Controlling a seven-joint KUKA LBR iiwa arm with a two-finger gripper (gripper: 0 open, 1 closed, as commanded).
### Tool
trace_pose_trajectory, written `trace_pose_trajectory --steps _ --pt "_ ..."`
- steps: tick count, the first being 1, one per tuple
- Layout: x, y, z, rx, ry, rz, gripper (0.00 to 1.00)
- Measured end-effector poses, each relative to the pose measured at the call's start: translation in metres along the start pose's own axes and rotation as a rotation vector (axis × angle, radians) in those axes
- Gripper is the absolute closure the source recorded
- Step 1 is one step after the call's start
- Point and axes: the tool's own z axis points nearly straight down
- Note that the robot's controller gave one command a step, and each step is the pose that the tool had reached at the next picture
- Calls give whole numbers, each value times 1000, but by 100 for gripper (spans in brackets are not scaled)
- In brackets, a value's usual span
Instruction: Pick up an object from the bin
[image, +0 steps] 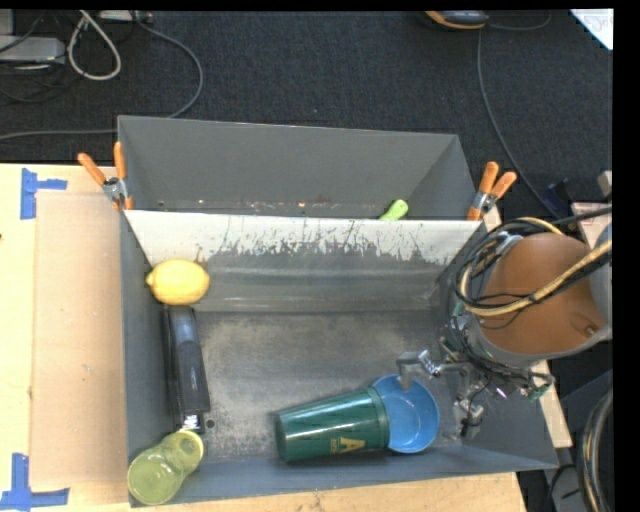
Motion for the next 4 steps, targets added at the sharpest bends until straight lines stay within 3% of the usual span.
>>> trace_pose_trajectory --steps 1,2,3,4 --pt "-1 1 51 2 -4 152 0" --pt "-27 36 46 -3 -1 47 0" --pt "5 -1 46 2 -3 109 100" --pt "5 -1 46 2 -3 108 100"
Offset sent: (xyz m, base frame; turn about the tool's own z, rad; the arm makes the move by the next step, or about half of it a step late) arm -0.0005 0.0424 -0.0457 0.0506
